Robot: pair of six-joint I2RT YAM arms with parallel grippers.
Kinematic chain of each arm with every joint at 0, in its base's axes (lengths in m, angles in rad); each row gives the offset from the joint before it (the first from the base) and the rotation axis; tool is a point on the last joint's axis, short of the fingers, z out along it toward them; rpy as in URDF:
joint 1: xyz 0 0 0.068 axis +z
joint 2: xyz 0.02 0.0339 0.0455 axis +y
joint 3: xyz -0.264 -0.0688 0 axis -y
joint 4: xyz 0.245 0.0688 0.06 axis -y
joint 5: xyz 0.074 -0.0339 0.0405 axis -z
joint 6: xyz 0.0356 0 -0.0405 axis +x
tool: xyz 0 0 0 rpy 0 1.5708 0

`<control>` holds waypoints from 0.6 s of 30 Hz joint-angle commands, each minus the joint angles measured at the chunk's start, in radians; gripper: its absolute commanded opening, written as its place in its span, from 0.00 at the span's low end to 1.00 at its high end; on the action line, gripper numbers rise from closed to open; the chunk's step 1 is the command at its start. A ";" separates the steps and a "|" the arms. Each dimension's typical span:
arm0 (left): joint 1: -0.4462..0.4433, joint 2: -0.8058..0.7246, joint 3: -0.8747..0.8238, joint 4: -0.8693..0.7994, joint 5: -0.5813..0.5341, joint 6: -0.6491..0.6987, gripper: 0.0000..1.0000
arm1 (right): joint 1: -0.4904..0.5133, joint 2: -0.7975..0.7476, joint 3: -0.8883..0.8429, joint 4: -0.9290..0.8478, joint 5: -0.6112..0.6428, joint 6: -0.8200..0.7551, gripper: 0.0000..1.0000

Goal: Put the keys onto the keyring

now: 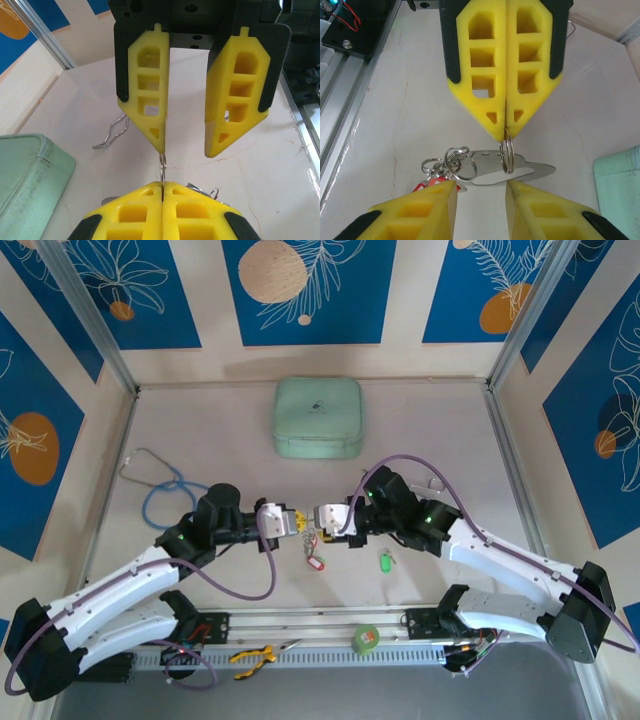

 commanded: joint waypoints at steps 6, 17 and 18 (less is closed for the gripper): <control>-0.018 0.019 0.049 -0.063 -0.004 0.014 0.00 | 0.017 0.051 0.038 0.043 0.061 0.031 0.31; -0.029 0.026 0.049 -0.046 -0.008 0.019 0.00 | 0.031 0.071 0.035 0.065 0.012 0.045 0.24; -0.030 0.025 0.048 -0.044 -0.008 0.019 0.00 | 0.033 0.074 0.035 0.069 0.013 0.044 0.22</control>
